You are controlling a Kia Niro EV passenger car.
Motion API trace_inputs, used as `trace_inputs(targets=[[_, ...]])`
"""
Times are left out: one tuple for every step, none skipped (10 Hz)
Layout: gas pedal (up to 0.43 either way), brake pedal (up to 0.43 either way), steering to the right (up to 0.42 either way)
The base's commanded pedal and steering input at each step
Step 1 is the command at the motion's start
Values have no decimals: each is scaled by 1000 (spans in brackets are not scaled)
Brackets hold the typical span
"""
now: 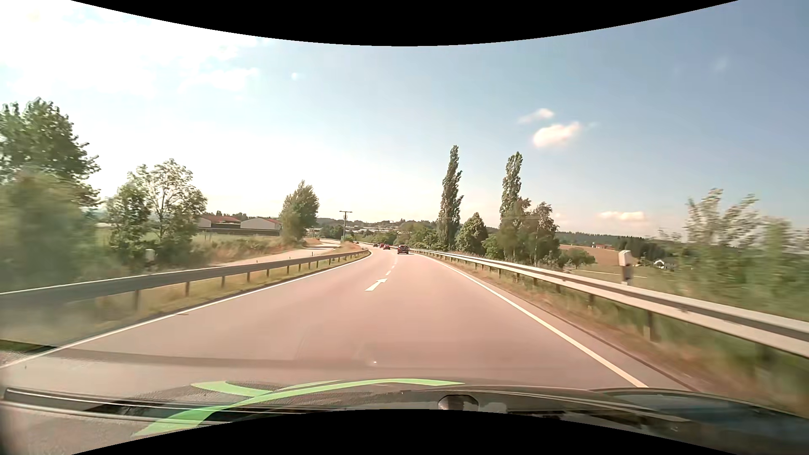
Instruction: Follow the waypoints while adhering to traffic rules and regulations
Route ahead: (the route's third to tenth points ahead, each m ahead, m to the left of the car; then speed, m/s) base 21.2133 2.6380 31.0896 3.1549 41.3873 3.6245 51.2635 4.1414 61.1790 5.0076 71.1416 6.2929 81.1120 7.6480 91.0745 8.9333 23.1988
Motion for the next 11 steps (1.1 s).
trace_inputs(targets=[[0, 0, -10], [0, 0, -10], [0, 0, -10], [0, 24, -10], [0, 37, -10], [0, 37, -10], [0, 30, -10], [0, 43, -10], [0, 43, -10], [0, 43, -10], [0, 43, -11]])
